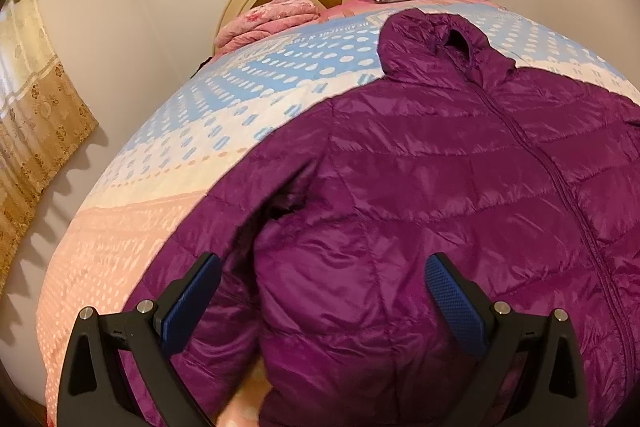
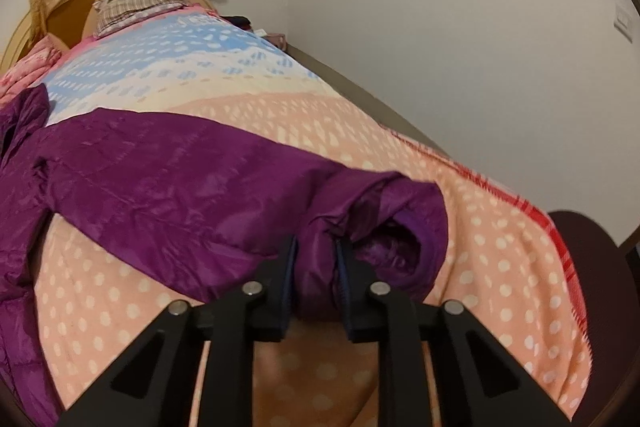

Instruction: Fold large clothes

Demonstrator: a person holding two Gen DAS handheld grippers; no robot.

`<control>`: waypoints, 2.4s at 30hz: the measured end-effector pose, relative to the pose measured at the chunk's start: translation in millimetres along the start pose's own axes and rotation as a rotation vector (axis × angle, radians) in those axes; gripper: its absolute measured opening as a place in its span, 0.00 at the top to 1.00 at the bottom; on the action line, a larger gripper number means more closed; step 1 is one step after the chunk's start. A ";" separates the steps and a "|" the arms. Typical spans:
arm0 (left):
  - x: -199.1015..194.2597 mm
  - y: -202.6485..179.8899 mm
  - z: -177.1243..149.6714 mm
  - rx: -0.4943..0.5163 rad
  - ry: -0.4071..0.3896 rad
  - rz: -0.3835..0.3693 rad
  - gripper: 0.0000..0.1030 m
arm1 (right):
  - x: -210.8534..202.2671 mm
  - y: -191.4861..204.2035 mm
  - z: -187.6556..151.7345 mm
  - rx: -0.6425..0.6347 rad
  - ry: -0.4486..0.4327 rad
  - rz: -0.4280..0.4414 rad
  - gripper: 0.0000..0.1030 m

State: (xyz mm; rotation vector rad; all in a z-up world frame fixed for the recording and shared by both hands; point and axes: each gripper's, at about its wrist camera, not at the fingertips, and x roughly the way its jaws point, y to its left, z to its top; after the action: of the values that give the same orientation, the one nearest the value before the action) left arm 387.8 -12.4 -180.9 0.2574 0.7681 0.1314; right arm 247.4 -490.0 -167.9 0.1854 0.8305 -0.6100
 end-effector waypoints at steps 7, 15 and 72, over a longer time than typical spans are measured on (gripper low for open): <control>-2.8 15.7 7.8 -0.013 -0.009 0.010 0.01 | -21.7 23.5 13.4 -0.038 -0.056 0.031 0.84; -1.3 40.4 8.3 -0.044 -0.010 0.033 0.01 | -46.3 70.1 28.3 -0.101 -0.114 0.130 0.87; -37.0 -18.8 49.9 -0.033 -0.068 -0.124 0.01 | -59.5 237.2 -56.6 -0.378 -0.131 0.365 0.18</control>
State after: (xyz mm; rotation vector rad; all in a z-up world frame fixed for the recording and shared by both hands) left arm 396.8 -47.3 -126.9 0.1816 0.7118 0.0178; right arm 317.1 -249.2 -180.3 -0.0482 0.7468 -0.1152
